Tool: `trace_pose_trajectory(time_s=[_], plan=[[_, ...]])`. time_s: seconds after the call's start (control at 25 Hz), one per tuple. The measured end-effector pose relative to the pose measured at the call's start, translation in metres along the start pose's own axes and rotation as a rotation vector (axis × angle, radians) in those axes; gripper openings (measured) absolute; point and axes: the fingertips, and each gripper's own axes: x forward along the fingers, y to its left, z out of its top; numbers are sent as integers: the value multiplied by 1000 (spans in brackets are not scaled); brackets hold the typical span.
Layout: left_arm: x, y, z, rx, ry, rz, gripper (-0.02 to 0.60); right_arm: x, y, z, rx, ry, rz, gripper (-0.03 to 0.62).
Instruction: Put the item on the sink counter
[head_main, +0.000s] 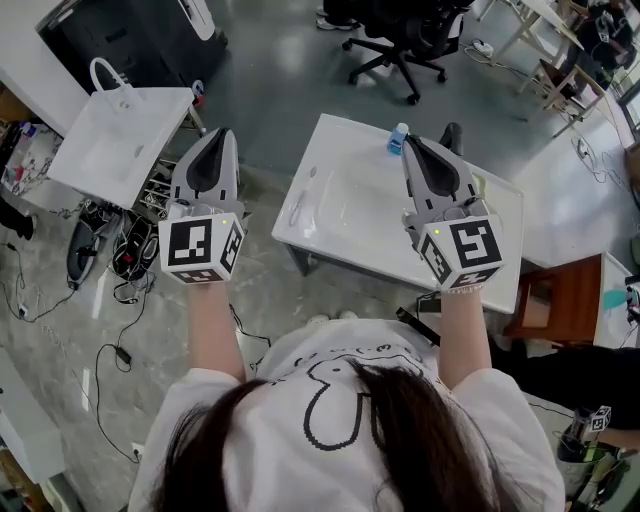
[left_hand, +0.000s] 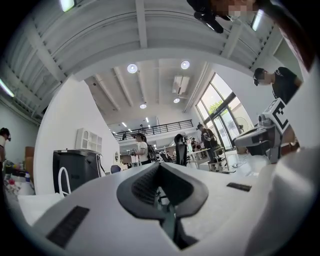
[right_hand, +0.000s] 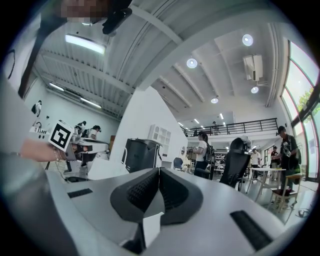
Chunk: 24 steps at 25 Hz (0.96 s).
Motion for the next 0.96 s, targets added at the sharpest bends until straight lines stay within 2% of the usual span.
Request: trace_pose_trajectory(time_s=[0.48,0.96], plan=[[-1,10,10,-11,-21,18,9,-3,1,10,-26,-21,-10,29],[7,12,17,1,-22,-5,9,2,-4,18,-35,-23,-23,29]])
